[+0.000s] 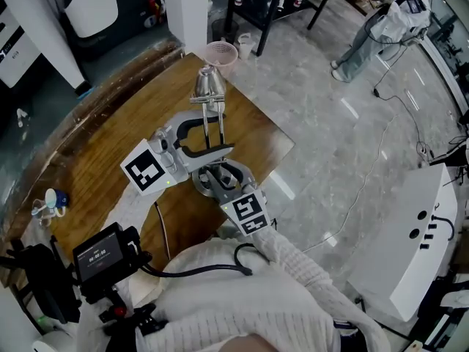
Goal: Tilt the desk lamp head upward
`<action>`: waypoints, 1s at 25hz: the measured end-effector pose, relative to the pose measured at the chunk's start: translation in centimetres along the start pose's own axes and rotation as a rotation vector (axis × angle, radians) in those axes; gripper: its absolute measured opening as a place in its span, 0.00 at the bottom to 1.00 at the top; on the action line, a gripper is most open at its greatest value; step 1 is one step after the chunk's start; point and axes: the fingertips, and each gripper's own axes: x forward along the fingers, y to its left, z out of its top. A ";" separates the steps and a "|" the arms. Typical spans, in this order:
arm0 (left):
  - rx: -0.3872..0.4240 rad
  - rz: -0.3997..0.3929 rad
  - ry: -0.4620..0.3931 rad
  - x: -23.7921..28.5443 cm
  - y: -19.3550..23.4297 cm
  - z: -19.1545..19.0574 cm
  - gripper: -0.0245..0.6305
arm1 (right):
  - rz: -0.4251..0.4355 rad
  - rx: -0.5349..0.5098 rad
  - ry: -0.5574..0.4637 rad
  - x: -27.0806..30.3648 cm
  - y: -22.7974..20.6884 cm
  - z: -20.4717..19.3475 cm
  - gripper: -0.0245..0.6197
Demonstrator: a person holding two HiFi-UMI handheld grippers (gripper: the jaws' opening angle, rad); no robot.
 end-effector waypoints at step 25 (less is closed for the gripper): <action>-0.164 0.101 -0.052 -0.9 0.2 2.1 0.43 | 0.001 0.032 -0.010 -1.6 0.8 1.2 0.24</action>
